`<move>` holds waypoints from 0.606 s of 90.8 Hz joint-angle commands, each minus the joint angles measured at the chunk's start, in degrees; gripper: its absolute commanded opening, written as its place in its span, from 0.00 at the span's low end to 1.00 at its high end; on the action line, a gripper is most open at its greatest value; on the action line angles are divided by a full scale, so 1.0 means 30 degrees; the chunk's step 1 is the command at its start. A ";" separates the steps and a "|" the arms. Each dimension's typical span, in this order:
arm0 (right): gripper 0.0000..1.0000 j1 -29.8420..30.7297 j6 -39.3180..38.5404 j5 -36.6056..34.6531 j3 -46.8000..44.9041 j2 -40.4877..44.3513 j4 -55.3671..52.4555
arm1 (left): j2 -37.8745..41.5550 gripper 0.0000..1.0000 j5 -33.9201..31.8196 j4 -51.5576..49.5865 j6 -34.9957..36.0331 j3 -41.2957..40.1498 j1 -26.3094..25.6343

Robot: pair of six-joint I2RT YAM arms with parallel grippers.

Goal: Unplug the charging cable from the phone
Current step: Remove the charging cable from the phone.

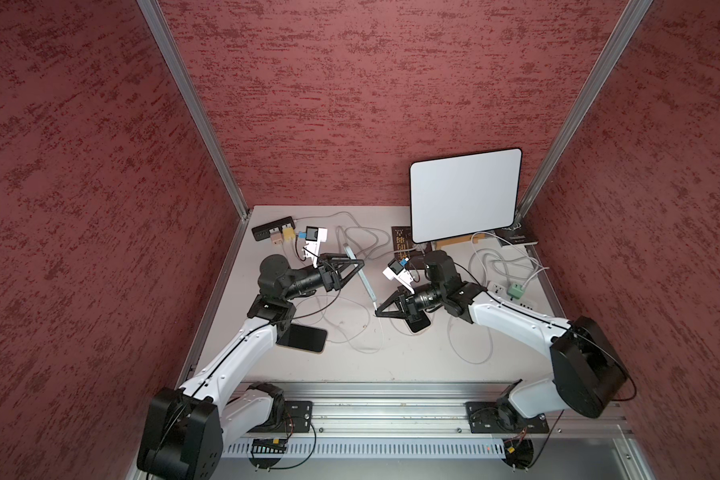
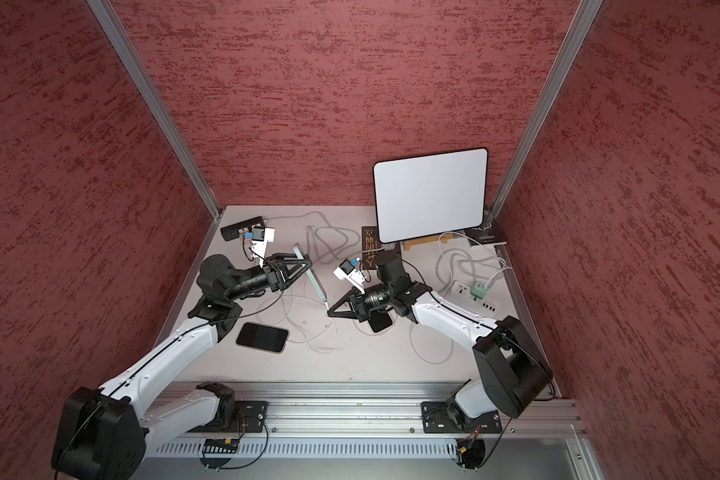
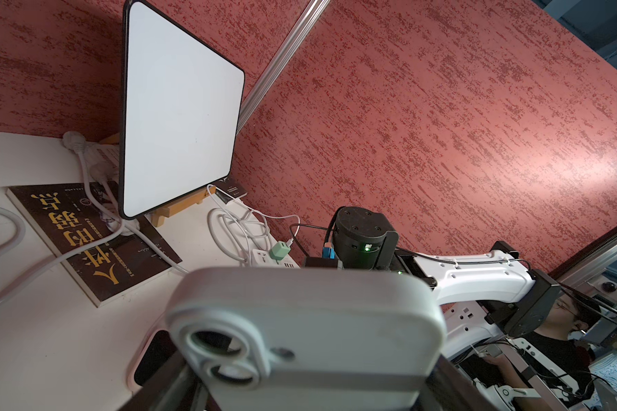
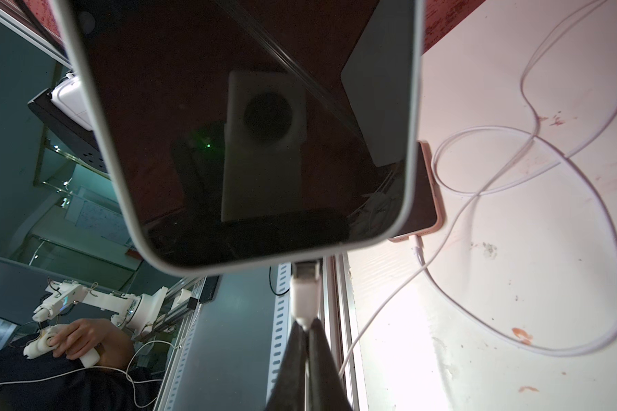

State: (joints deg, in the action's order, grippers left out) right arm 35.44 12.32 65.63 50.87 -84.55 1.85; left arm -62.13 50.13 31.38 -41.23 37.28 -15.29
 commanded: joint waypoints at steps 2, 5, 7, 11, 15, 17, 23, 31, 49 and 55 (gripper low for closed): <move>0.00 0.0117 -0.0785 -0.1068 0.0332 -0.0165 -0.1129 | 0.0564 0.11 -0.0184 0.1339 -0.0300 0.0121 0.0257; 0.00 0.0111 -0.0819 -0.1509 0.0438 -0.0236 -0.1409 | 0.0602 0.11 -0.0182 0.1369 -0.0316 0.0129 0.0262; 0.00 0.0110 -0.0786 -0.1879 0.0471 -0.0271 -0.1736 | 0.0624 0.11 -0.0141 0.1375 -0.0318 0.0110 0.0262; 0.00 0.0110 -0.0763 -0.2776 0.0613 -0.0380 -0.2244 | 0.0662 0.11 -0.0178 0.1419 -0.0316 0.0064 0.0262; 0.01 0.0096 -0.0765 -0.3642 0.0910 -0.0567 -0.2909 | 0.0670 0.11 -0.0138 0.1461 -0.0303 0.0002 0.0262; 0.01 0.0085 -0.0766 -0.4170 0.1067 -0.0668 -0.3254 | 0.0670 0.11 -0.0130 0.1471 -0.0292 -0.0024 0.0262; 0.02 0.0064 -0.0729 -0.5728 0.1626 -0.1046 -0.4405 | 0.0670 0.11 -0.0144 0.1465 -0.0240 -0.0067 0.0262; 0.06 0.0080 -0.0519 -0.7766 0.2315 -0.1630 -0.5551 | 0.0670 0.11 -0.0128 0.1303 -0.0113 -0.0135 0.0247; 0.16 0.0080 0.0454 -1.0466 0.3365 -0.2643 -0.6998 | 0.0619 0.11 -0.0150 0.1340 0.0062 -0.0363 0.0233; 0.21 0.0081 0.0600 -1.0661 0.3484 -0.2802 -0.7045 | 0.0547 0.11 -0.0134 0.1402 0.0099 -0.0453 0.0218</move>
State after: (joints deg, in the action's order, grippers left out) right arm 35.44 12.71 39.83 59.46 -92.14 -15.97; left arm -61.45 49.87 32.21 -41.56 36.38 -15.00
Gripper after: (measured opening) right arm 0.176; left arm 0.807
